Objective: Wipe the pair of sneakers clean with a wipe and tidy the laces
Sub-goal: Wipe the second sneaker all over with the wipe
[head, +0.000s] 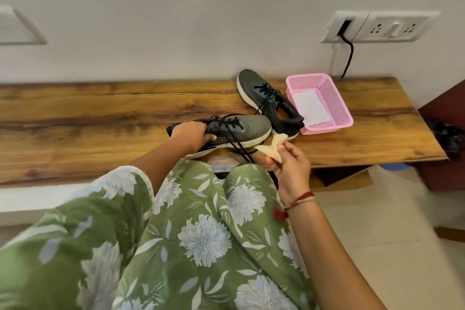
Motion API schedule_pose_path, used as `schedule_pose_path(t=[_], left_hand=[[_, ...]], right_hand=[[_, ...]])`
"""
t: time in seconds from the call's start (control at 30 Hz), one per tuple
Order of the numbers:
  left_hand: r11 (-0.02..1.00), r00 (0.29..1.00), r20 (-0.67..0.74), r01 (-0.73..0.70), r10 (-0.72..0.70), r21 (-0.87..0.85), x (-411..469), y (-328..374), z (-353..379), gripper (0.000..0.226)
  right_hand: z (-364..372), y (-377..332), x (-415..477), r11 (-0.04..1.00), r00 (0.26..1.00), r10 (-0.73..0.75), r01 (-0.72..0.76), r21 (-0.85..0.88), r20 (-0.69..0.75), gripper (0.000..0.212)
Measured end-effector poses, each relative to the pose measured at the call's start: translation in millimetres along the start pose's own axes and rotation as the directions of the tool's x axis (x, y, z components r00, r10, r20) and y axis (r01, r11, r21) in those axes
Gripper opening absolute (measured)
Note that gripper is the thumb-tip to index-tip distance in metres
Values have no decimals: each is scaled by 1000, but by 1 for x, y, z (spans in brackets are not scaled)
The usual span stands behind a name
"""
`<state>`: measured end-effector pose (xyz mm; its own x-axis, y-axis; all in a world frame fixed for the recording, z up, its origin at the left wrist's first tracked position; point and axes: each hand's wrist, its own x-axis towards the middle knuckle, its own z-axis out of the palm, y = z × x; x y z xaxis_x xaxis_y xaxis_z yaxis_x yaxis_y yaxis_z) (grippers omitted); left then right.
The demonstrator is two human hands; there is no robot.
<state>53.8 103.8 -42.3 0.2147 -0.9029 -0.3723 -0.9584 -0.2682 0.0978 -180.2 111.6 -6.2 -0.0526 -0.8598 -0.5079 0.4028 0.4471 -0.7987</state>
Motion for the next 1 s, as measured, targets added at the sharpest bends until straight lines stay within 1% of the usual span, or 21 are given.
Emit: schedule_pose_path(t=[0.1,0.2,0.27,0.33,0.37,0.43,0.5,0.57,0.63,0.7,0.83,0.93,1.0], left_hand=[[995,999,21,28,-26,-100,5,-3,-8,41],[974,990,140,63,-33,-217,6,-3,-20,39],[939,976,217,102,-30,-329,8,-3,-27,38],[899,962,271,140,-24,-415,7,-4,-31,34],[892,959,281,148,-25,-427,7,-4,-33,32],[900,960,277,141,-23,-413,6,-6,-34,31],[923,971,240,103,-12,-371,5,-7,-38,33],[952,982,187,52,6,-303,3,-6,-47,36],[967,988,150,10,30,-254,0,-5,-61,36],[970,990,139,7,28,-244,-3,-4,-74,36],[959,992,122,54,-21,-279,-4,-6,-80,38],[922,989,122,122,-82,-367,-5,-5,-74,37],[858,980,158,183,-120,-481,-5,-2,-68,30]], right_hand=[[-4,5,-11,997,999,54,-53,61,-7,22],[0,14,-22,988,993,116,-119,103,36,22],[5,20,-28,977,985,163,-170,127,61,19],[10,27,-32,963,976,203,-214,163,82,15],[12,30,-32,956,973,215,-228,187,85,13],[14,32,-31,937,970,229,-242,250,79,10],[11,33,-28,902,965,249,-260,345,78,10],[5,32,-23,858,959,263,-282,429,104,11],[1,32,-19,824,948,280,-319,468,152,12],[1,34,-18,818,942,282,-335,467,182,13],[8,37,-21,888,950,245,-300,348,192,18],[9,35,-21,907,950,234,-290,304,209,20],[9,34,-21,903,949,237,-294,313,209,19]])
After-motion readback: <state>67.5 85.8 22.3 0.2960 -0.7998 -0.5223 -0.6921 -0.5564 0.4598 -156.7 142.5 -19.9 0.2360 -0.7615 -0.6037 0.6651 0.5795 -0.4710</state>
